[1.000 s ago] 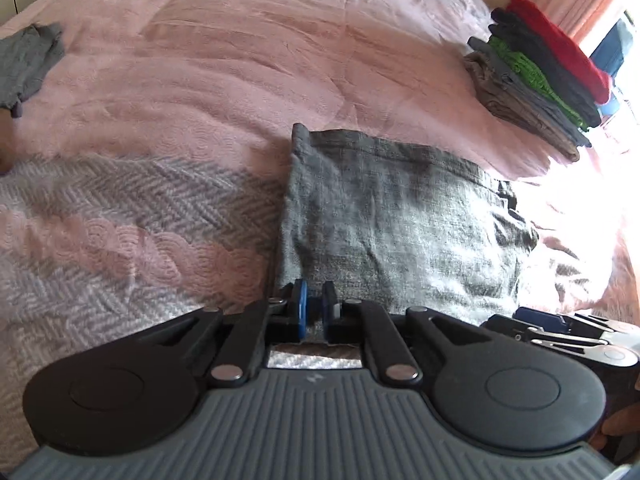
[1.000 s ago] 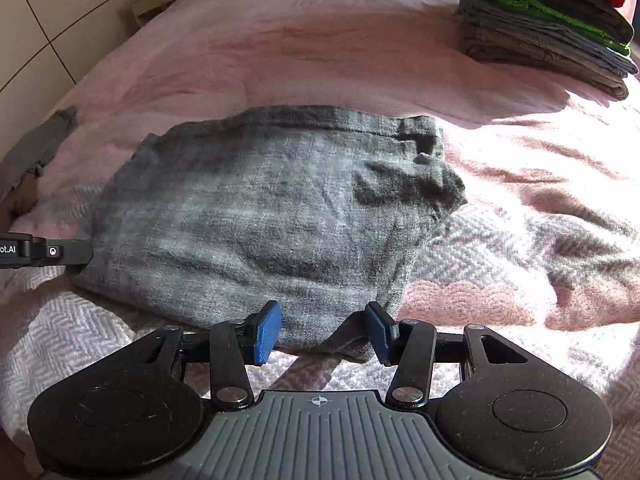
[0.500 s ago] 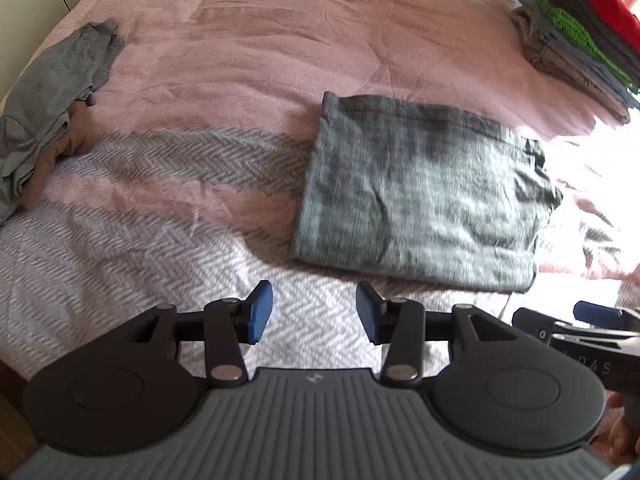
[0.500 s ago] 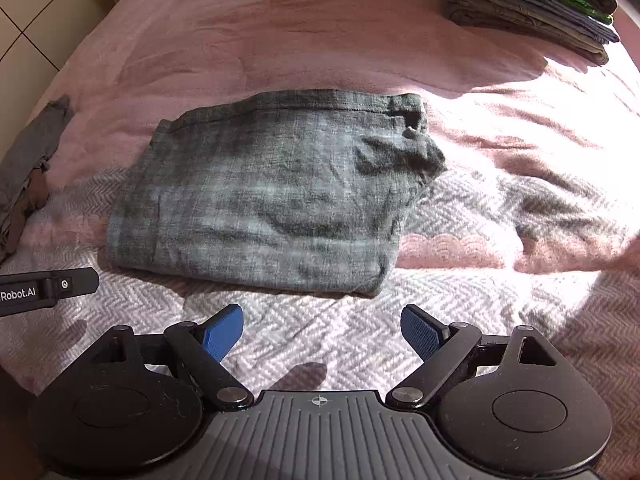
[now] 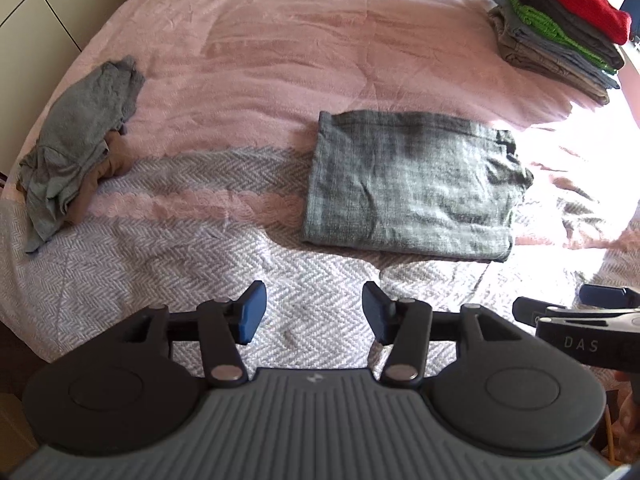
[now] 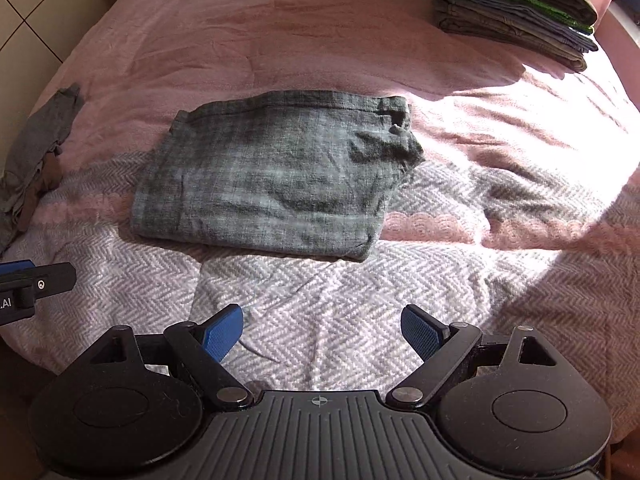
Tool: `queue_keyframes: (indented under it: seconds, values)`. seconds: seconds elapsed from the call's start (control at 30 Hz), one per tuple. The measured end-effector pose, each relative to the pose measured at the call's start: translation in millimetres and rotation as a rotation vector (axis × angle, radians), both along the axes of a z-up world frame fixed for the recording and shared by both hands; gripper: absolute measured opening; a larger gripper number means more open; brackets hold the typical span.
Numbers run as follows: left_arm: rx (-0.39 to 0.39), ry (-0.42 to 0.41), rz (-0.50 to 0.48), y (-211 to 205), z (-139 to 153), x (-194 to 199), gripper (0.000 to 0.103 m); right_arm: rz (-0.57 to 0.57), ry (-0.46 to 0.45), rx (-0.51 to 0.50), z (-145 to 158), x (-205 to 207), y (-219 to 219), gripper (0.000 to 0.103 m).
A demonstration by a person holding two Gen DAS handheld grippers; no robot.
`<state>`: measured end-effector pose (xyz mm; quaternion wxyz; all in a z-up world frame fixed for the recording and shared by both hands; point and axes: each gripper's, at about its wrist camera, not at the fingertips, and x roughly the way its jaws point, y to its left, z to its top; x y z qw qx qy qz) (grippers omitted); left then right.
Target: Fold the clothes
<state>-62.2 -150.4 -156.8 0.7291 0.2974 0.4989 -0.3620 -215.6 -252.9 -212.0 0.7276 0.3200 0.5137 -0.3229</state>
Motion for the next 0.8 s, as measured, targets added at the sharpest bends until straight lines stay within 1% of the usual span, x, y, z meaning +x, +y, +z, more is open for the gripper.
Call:
queue_keyframes:
  seconds: [0.17,0.4,0.63,0.8]
  values:
    - [-0.036,-0.024,-0.014,3.1,17.7,-7.4,0.051,0.011,-0.025,-0.022,20.4,0.2,5.7,0.089]
    - [-0.056,-0.037,-0.016,7.2,31.3,-19.8,0.052,0.035,-0.058,-0.061,46.9,0.9,10.3,0.089]
    - [-0.041,-0.039,-0.009,6.3,40.1,-21.3,0.053,0.062,-0.067,-0.077,61.6,4.9,8.1,0.089]
    - [-0.017,-0.025,-0.021,-0.5,37.9,-15.3,0.053,0.071,-0.052,-0.069,60.5,9.9,7.2,0.089]
